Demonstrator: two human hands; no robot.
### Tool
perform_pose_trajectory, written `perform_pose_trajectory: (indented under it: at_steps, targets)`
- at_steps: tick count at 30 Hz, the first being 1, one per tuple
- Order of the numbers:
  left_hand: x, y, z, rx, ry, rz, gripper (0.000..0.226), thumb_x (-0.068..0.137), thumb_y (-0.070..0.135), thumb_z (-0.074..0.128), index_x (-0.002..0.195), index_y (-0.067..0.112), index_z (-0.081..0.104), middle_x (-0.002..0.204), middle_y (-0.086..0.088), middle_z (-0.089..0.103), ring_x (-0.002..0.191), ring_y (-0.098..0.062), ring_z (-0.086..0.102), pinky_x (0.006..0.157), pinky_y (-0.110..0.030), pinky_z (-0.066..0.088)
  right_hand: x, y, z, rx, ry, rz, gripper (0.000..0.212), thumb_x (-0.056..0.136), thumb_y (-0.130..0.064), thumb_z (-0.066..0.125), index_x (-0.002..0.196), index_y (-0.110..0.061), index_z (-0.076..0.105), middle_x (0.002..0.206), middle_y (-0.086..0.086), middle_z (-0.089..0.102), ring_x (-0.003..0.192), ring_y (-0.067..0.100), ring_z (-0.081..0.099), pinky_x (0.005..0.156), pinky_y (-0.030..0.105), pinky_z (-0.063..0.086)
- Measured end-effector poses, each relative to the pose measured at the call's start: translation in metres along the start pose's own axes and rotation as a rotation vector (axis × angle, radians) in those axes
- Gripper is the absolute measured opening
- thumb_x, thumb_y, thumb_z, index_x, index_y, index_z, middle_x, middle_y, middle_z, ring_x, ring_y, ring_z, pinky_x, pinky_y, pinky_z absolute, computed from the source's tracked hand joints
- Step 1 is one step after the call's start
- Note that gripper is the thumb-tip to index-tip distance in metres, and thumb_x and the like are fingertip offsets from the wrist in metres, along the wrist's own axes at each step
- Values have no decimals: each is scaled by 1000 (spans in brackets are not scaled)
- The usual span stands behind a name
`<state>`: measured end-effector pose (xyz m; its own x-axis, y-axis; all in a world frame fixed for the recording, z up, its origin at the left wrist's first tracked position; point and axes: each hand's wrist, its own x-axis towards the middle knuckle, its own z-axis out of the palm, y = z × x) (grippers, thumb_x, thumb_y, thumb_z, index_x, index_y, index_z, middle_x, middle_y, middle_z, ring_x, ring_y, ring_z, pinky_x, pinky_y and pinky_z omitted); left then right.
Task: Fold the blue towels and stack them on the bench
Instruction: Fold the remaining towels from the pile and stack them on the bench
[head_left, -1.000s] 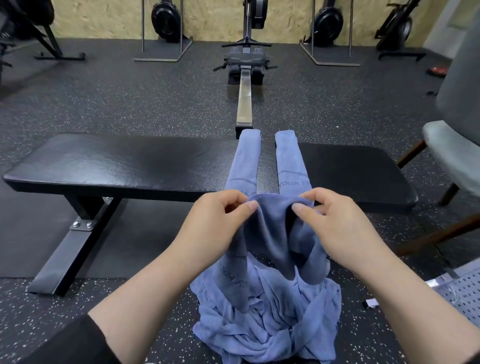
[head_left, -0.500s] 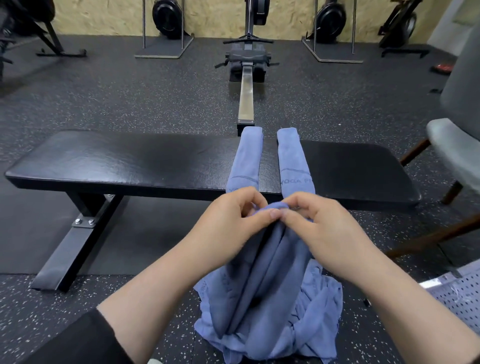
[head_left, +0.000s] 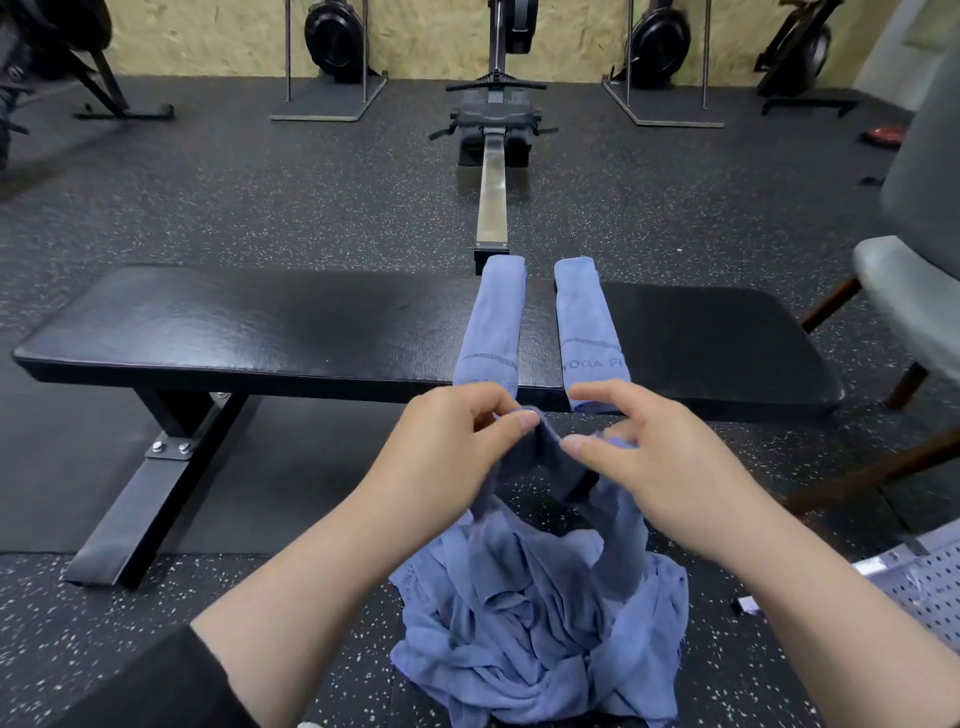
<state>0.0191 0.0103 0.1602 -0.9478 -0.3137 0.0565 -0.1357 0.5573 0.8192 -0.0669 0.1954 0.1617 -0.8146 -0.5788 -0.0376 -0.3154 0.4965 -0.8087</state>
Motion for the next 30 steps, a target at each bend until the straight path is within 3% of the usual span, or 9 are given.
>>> perform_pose_trajectory:
  at_steps: [3, 6, 10, 16, 18, 22, 25, 28, 30]
  targets:
    - [-2, 2, 4, 0, -75, 29, 22, 95, 33, 68, 74, 25, 70, 56, 9, 58, 52, -2, 44, 53, -15, 35, -3, -5, 7, -41, -75, -71, 37, 93, -30, 72, 124, -46, 60, 47, -10, 36, 46, 7, 36, 49, 16, 31]
    - [-1, 0, 6, 1, -103, 61, 20, 93, 34, 70, 75, 24, 70, 57, 10, 52, 54, -3, 40, 53, -19, 33, -2, -1, 15, -71, -88, -97, 13, 95, -29, 66, 101, -40, 68, 52, -10, 47, 50, 8, 41, 51, 19, 32]
    - [0, -4, 1, 6, -154, 50, 9, 90, 26, 70, 82, 27, 69, 57, 12, 54, 52, -4, 43, 50, -18, 34, 1, 1, 18, -53, -32, -83, 10, 97, -32, 62, 91, -33, 70, 79, 1, 71, 76, 20, 63, 75, 39, 52]
    - [-1, -9, -8, -58, -10, -25, 38, 97, 35, 63, 75, 4, 57, 61, 5, 43, 56, -8, 34, 52, -22, 28, 5, 7, 8, 79, 42, -3, 9, 97, -31, 66, 90, -30, 71, 75, 6, 73, 67, 17, 57, 72, 46, 52]
    - [-2, -7, -7, -244, 59, -66, 43, 97, 37, 63, 73, 2, 51, 65, -1, 42, 61, -13, 35, 56, -26, 29, 5, 9, 7, 103, 27, 56, 5, 94, -33, 69, 99, -34, 71, 71, -6, 66, 65, 4, 55, 62, 36, 45]
    - [1, -7, -3, -430, 128, -169, 47, 100, 38, 60, 78, -1, 48, 69, -5, 39, 65, -16, 34, 62, -32, 31, 4, 9, 5, 122, 56, 150, 32, 90, -23, 73, 117, -39, 69, 100, -13, 70, 90, -1, 63, 81, 22, 47]
    - [4, -10, -1, -478, 189, -218, 55, 94, 46, 62, 80, -3, 43, 72, -5, 38, 69, -20, 32, 66, -36, 30, 6, 10, 8, 318, 153, 200, 37, 86, -11, 75, 118, -31, 73, 90, -10, 69, 73, 2, 61, 70, 17, 49]
    - [8, -16, 0, -590, 221, -293, 62, 81, 59, 63, 81, 0, 46, 71, -13, 46, 66, -32, 40, 72, -40, 43, 9, 8, 5, 602, 210, 305, 24, 85, -7, 78, 107, -15, 76, 98, 11, 76, 86, 17, 69, 91, 40, 56]
    - [8, -16, 0, -533, 257, -295, 58, 85, 55, 58, 82, -2, 47, 71, -13, 44, 65, -30, 38, 70, -38, 42, 9, 7, 4, 731, 177, 334, 8, 87, -3, 74, 94, -5, 76, 91, 15, 74, 84, 21, 69, 90, 41, 54]
